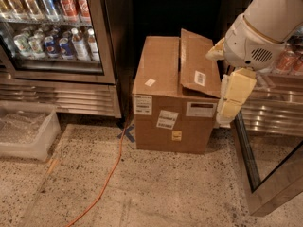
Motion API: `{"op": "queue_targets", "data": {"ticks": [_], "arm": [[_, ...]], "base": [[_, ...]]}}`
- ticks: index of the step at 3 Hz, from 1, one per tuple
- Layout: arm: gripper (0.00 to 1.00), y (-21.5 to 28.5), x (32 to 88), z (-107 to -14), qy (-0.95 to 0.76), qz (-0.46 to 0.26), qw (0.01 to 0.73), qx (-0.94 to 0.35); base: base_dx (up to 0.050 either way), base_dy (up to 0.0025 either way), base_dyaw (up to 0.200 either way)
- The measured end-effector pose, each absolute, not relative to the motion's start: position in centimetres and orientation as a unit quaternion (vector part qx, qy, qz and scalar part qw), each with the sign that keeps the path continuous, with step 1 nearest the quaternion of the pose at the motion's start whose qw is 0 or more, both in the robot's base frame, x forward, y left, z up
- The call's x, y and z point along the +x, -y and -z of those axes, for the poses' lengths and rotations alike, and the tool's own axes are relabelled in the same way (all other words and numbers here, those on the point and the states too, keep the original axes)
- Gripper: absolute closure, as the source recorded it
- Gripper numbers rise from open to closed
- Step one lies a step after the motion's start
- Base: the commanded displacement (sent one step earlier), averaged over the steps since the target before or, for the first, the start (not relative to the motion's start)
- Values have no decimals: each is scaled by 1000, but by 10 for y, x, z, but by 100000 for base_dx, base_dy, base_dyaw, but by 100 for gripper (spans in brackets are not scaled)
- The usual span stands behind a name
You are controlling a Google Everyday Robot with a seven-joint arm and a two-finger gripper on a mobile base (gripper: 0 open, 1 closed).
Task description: Close left fridge door
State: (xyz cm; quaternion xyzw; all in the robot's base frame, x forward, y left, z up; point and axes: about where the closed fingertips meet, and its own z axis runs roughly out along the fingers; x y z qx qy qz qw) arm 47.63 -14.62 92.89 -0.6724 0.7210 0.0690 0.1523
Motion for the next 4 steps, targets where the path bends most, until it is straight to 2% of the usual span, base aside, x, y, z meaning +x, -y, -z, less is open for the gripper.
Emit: {"op": "queue_targets", "data": {"ticks": [1, 4], "arm": [[0, 146, 476, -929, -721, -69, 152, -672], [0, 146, 476, -929, -721, -69, 152, -672]], "base": [[2, -2, -19373], [4921, -1, 19]]}}
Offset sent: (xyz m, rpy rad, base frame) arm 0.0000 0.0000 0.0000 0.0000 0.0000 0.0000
